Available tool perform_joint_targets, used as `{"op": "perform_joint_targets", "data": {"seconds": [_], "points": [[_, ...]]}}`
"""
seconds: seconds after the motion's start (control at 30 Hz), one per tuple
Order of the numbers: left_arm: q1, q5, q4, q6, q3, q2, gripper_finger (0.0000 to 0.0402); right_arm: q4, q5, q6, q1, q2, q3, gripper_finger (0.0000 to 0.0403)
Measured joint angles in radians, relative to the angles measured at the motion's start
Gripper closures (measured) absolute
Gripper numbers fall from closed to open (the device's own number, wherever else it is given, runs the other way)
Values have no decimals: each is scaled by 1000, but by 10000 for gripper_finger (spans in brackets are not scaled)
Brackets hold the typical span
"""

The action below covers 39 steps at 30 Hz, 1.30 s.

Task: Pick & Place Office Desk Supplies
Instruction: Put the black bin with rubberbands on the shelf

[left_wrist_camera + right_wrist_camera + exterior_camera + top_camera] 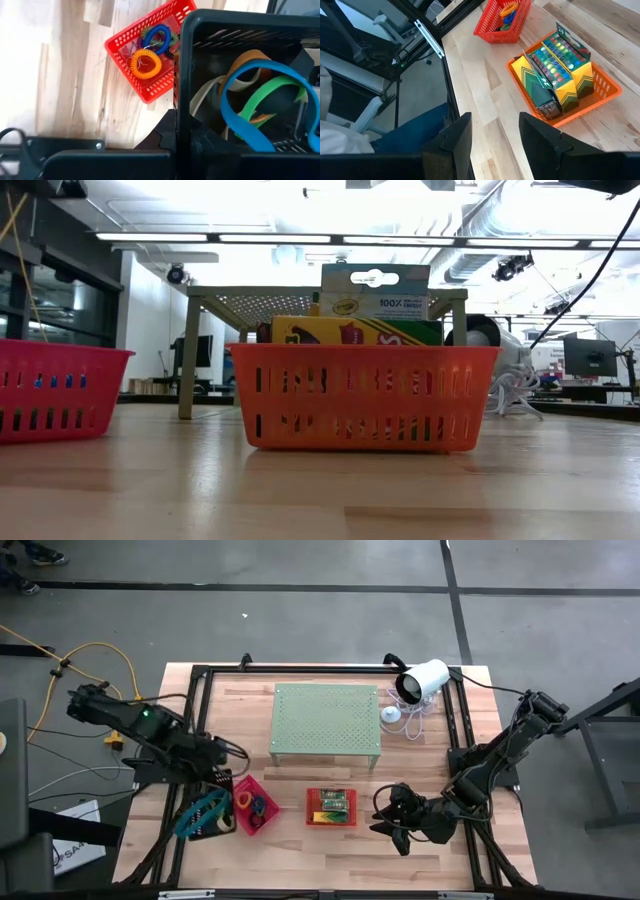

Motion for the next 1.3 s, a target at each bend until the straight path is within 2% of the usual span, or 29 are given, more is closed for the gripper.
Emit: {"op": "perform_joint_targets", "data": {"seconds": [0.33,0.67,0.83,1.03,1.17,1.3], "points": [[60,-11,-201,59,216,58,401,0,0,0,0,0,0,252],[122,-11,-198,168,231,114,401,0,0,0,0,0,0,252],[256,44,-156,322,231,154,401,0,0,0,0,0,0,252],[469,155,-102,513,231,224,401,0,0,0,0,0,0,252],[613,208,-91,637,239,296,401,0,0,0,0,0,0,252],[729,222,-99,764,297,394,401,0,0,0,0,0,0,252]]}}
